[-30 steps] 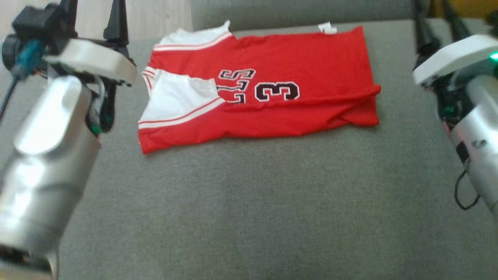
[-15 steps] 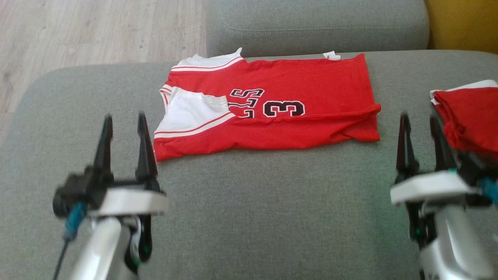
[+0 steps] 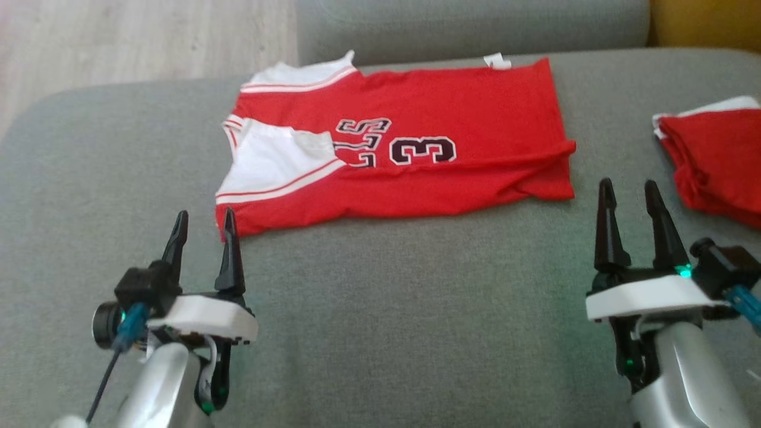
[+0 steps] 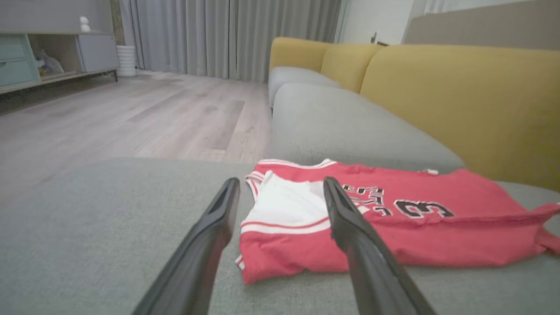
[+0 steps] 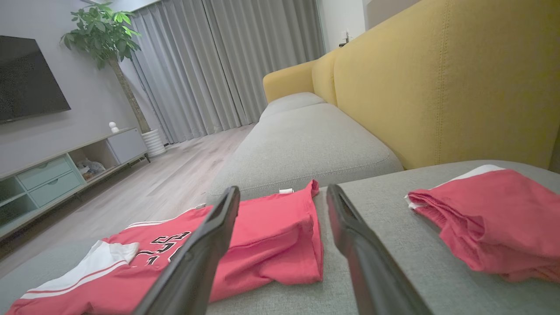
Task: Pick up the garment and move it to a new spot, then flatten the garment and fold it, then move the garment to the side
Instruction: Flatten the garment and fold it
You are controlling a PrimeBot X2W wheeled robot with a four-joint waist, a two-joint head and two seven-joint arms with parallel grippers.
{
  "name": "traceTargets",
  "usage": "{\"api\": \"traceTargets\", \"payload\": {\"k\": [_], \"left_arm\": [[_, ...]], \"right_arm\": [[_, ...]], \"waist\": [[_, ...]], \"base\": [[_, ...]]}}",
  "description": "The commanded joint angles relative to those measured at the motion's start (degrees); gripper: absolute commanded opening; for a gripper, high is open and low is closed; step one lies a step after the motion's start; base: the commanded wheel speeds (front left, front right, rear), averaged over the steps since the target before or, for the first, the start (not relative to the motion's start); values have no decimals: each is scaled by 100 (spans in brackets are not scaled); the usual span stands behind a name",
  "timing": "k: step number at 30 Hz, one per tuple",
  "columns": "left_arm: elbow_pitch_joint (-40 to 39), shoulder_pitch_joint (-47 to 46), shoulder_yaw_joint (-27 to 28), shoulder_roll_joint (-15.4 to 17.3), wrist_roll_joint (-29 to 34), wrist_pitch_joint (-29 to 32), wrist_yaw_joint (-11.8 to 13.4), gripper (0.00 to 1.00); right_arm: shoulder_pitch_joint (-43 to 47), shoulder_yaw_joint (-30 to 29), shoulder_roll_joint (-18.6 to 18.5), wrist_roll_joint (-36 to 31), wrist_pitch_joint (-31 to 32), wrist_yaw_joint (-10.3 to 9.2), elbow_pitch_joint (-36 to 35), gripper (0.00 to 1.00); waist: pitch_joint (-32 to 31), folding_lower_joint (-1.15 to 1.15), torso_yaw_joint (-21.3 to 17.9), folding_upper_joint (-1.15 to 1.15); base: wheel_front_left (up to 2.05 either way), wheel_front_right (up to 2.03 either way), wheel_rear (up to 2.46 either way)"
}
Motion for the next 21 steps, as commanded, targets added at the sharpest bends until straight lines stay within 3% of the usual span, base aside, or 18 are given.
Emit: {"api": "traceTargets", "payload": {"k": [1, 10, 19, 20, 21], "left_arm": [[-78, -343, 194, 84, 3, 22, 2, 100], [1424, -1126, 270, 205, -107, 589, 70, 100], [2533, -1499, 273, 367, -134, 1023, 191, 100], [2631, -1512, 255, 367, -145, 1109, 173, 88], [2701, -1532, 238, 366, -151, 1158, 156, 36]], "right_arm": [[-270, 177, -8, 36, -21, -4, -212, 100], [-344, 413, -8, 152, -29, -4, -294, 100], [-388, 521, -7, 264, -34, -4, -322, 100], [-388, 523, -7, 277, -34, -4, -328, 100], [-389, 519, -7, 289, -34, -4, -333, 100]], "waist": [[144, 0, -99, 0], [703, 0, -404, 0], [829, 0, -583, 0], [826, 0, -589, 0], [823, 0, -589, 0]], "base": [[0, 0, 0], [0, 0, 0], [0, 0, 0], [0, 0, 0], [0, 0, 0]]}}
